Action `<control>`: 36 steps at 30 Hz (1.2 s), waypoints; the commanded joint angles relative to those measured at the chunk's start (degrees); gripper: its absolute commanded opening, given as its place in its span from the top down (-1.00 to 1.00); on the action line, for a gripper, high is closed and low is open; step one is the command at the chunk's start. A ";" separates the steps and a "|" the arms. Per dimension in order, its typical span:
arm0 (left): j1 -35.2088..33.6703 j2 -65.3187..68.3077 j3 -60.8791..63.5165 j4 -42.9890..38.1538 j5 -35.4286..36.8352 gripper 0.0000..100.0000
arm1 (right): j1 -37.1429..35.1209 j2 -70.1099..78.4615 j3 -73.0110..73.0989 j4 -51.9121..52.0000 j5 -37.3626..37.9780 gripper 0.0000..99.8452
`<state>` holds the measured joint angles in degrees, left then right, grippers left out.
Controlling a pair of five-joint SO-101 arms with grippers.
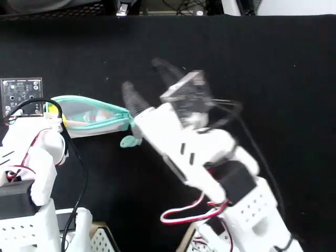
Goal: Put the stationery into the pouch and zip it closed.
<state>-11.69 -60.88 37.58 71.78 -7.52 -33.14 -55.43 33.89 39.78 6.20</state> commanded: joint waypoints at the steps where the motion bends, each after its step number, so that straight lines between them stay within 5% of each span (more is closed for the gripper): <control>1: 1.01 1.67 6.99 0.79 -0.62 0.94 | 5.80 -1.45 4.62 1.85 -0.35 0.52; 14: 1.01 1.67 7.08 0.62 -0.62 0.94 | -9.14 -1.45 22.55 2.55 5.80 0.51; 31: 1.01 1.67 7.16 0.53 -0.62 0.94 | -8.88 -1.89 24.31 2.99 5.19 0.51; 36: 1.01 1.67 7.16 0.62 -0.62 0.94 | -5.36 -1.89 24.31 2.55 -1.14 0.51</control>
<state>-11.69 -60.88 37.58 71.78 -7.52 -41.23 -56.57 58.42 42.33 8.40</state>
